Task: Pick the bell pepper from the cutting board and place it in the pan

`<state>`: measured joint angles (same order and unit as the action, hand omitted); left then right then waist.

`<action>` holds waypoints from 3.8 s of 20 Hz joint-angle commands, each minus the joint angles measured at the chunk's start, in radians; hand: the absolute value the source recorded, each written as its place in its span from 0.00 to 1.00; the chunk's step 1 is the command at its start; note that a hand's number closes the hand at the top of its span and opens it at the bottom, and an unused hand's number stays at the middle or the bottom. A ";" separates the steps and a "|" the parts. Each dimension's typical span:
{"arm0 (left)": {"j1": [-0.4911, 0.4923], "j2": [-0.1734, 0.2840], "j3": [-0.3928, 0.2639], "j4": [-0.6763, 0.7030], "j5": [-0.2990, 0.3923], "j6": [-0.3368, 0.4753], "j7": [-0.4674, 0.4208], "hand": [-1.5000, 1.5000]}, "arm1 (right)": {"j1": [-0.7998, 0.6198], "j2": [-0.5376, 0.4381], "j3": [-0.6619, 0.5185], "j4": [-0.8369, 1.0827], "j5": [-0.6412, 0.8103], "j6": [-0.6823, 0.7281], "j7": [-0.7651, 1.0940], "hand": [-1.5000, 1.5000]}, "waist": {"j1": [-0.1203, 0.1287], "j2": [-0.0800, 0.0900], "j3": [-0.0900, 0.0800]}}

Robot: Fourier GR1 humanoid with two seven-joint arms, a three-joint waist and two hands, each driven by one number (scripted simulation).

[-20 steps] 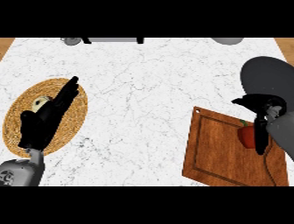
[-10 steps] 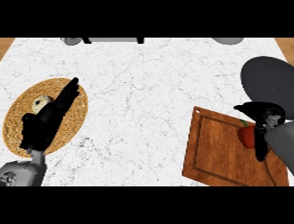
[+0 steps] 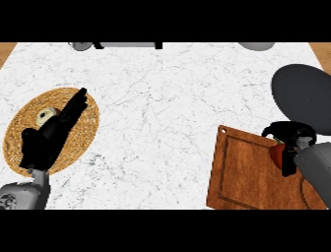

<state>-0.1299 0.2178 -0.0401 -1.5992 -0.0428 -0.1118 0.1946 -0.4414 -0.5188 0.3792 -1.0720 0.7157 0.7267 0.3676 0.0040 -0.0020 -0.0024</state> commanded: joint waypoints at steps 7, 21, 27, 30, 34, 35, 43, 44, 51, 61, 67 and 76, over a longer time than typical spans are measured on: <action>0.007 -0.026 0.009 -0.069 0.005 -0.007 0.065 0.50 | 0.022 0.046 0.030 0.059 0.091 0.015 -0.109 1.00 | 0.003 0.002 0.003; 0.045 -0.014 0.057 0.002 -0.021 -0.006 0.005 0.50 | 0.218 0.008 -0.096 -0.480 0.057 -0.244 -0.240 1.00 | -0.069 -0.021 0.002; 0.061 -0.025 0.064 -0.013 -0.024 0.015 0.015 0.50 | 0.387 -0.004 -0.186 -0.802 0.052 -0.516 -0.359 1.00 | -0.105 -0.029 0.004; 0.070 -0.011 0.073 0.010 -0.020 -0.004 -0.029 0.50 | 0.484 0.003 -0.263 -0.960 0.020 -0.603 -0.390 1.00 | -0.101 -0.020 0.003; 0.081 0.007 0.077 -0.046 0.012 -0.044 -0.004 0.50 | 0.726 -0.007 -0.386 -1.106 -0.060 -0.653 -0.470 1.00 | -0.050 -0.009 0.003; 0.041 -0.023 0.049 -0.048 -0.012 -0.017 0.017 0.50 | 0.712 0.004 -0.432 -1.140 -0.100 -0.622 -0.424 1.00 | -0.039 -0.005 0.003; -0.039 -0.036 0.035 -0.018 -0.032 -0.021 0.055 0.50 | 0.611 0.078 -0.604 -0.906 -0.348 -0.608 -0.485 1.00 | -0.005 0.003 0.003; -0.031 -0.030 0.037 -0.067 -0.010 -0.038 0.093 0.50 | 0.541 0.083 -0.592 -0.835 -0.324 -0.620 -0.477 1.00 | 0.005 0.003 0.003; 0.031 -0.059 0.010 -0.032 -0.063 -0.024 -0.009 0.50 | 0.295 0.055 -0.637 -0.385 -0.231 -0.719 -0.673 1.00 | 0.012 0.005 0.003; -0.014 -0.041 0.049 0.030 -0.034 -0.065 -0.033 0.50 | -0.039 0.029 -0.703 0.269 -0.130 -0.957 -0.922 1.00 | 0.021 0.010 0.004; -0.057 -0.066 0.026 0.008 -0.061 -0.043 0.013 0.50 | -0.205 -0.028 -0.751 0.619 -0.119 -1.030 -1.083 1.00 | 0.029 0.015 0.005; -0.044 -0.086 0.008 0.011 -0.079 -0.035 -0.001 0.50 | -0.340 -0.110 -0.788 0.825 -0.110 -1.060 -1.162 1.00 | 0.050 0.024 0.007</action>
<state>-0.1810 0.1471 -0.0160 -1.5936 -0.1019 -0.1588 0.2118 -0.7267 -0.6012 -0.4001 -0.3309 0.5958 -0.3160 -0.7666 0.0458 0.0180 0.0040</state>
